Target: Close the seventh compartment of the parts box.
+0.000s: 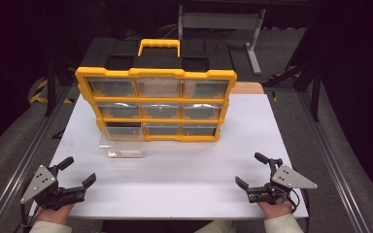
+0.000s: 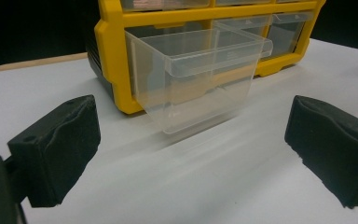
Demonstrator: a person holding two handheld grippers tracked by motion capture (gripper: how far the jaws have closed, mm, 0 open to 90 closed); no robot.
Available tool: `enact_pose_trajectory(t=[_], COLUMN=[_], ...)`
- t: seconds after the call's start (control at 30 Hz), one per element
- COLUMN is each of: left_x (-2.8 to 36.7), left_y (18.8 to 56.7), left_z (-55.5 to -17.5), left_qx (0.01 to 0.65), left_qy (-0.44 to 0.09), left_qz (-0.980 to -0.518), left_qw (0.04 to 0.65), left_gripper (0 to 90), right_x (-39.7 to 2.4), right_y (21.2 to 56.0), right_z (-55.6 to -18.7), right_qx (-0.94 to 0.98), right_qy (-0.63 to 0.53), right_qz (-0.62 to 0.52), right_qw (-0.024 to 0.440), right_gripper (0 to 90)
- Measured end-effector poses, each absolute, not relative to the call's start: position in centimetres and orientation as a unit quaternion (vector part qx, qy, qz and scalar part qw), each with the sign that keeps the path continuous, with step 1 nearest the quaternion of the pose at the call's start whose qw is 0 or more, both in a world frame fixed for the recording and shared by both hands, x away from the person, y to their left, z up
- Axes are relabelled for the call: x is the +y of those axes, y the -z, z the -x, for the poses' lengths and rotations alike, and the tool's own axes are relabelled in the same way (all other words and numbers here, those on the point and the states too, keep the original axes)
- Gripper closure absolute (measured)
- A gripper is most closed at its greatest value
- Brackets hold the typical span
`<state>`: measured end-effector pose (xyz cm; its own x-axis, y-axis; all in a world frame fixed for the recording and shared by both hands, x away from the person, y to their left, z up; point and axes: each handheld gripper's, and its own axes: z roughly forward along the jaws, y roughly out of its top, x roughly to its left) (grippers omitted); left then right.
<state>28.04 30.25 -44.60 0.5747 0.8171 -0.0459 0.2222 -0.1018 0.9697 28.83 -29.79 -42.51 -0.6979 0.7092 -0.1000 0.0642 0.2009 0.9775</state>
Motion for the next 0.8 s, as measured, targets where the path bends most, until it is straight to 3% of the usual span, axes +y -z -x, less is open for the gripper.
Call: enact_pose_trajectory(t=[0.8], left_x=[30.23], left_y=[44.47], left_z=[-27.93], left_qx=[0.376], left_qy=[-0.266], left_qz=[-0.691], left_qw=[0.558], left_gripper=[4.1], right_x=[-29.84], right_y=[42.51], right_z=[-28.83], right_qx=[0.722], right_qy=[-0.573], right_qz=[-0.264], right_qw=[0.283], right_gripper=[0.3])
